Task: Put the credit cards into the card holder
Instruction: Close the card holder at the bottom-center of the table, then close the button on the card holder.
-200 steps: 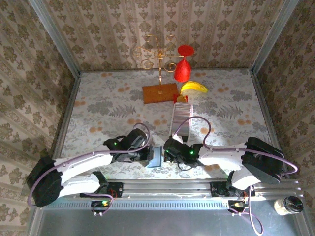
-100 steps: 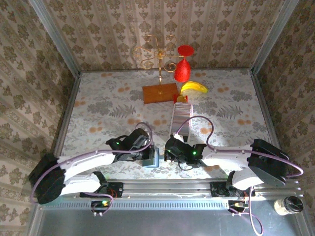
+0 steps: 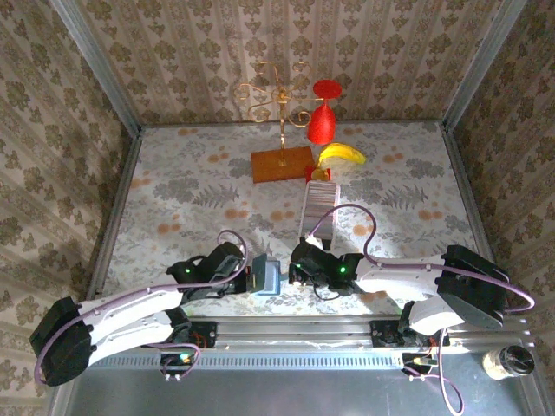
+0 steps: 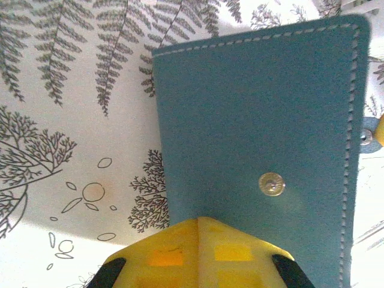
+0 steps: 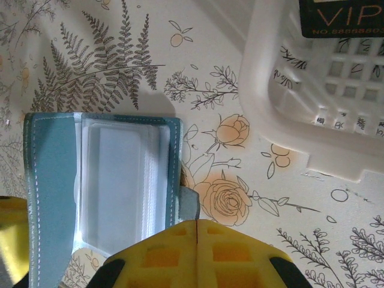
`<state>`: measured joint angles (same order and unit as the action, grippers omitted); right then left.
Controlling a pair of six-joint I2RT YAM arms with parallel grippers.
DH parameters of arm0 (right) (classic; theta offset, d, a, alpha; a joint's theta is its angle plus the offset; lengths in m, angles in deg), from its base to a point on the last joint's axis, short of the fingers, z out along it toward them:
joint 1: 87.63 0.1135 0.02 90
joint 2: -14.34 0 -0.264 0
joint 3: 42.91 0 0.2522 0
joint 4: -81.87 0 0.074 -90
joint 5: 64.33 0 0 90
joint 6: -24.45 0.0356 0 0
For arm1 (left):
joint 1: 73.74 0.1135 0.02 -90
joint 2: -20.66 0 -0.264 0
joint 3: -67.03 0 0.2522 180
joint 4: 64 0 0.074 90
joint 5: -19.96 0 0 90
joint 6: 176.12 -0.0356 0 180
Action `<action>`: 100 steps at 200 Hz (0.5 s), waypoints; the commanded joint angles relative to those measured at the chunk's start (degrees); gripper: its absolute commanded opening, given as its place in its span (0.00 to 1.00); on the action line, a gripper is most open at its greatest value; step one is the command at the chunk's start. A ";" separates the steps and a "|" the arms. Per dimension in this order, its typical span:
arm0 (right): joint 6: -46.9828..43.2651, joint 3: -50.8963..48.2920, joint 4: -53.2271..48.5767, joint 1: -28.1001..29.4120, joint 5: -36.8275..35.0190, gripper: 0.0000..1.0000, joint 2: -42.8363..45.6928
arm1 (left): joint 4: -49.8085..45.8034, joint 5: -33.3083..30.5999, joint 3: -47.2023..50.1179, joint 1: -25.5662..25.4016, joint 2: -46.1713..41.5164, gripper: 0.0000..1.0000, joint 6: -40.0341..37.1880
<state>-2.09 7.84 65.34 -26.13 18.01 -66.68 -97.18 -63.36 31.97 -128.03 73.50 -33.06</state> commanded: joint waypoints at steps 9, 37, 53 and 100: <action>1.46 0.82 2.26 -0.40 1.52 0.00 0.86 | 3.68 1.56 -0.17 0.32 1.78 0.02 1.84; 2.19 0.88 5.09 -0.59 3.34 0.00 0.39 | 5.45 2.31 -0.67 0.31 5.29 0.01 1.30; 2.39 1.21 6.16 -0.67 3.83 0.00 -0.01 | 6.53 2.52 -0.80 -0.05 7.16 0.01 1.50; 2.90 3.36 10.20 -0.67 7.31 0.00 -4.53 | 5.86 2.33 -1.20 -0.45 12.24 0.00 1.26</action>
<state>-0.38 8.63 72.18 -26.61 22.75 -68.51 -90.01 -60.76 30.79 -128.09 83.53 -32.10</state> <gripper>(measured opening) 0.046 0.051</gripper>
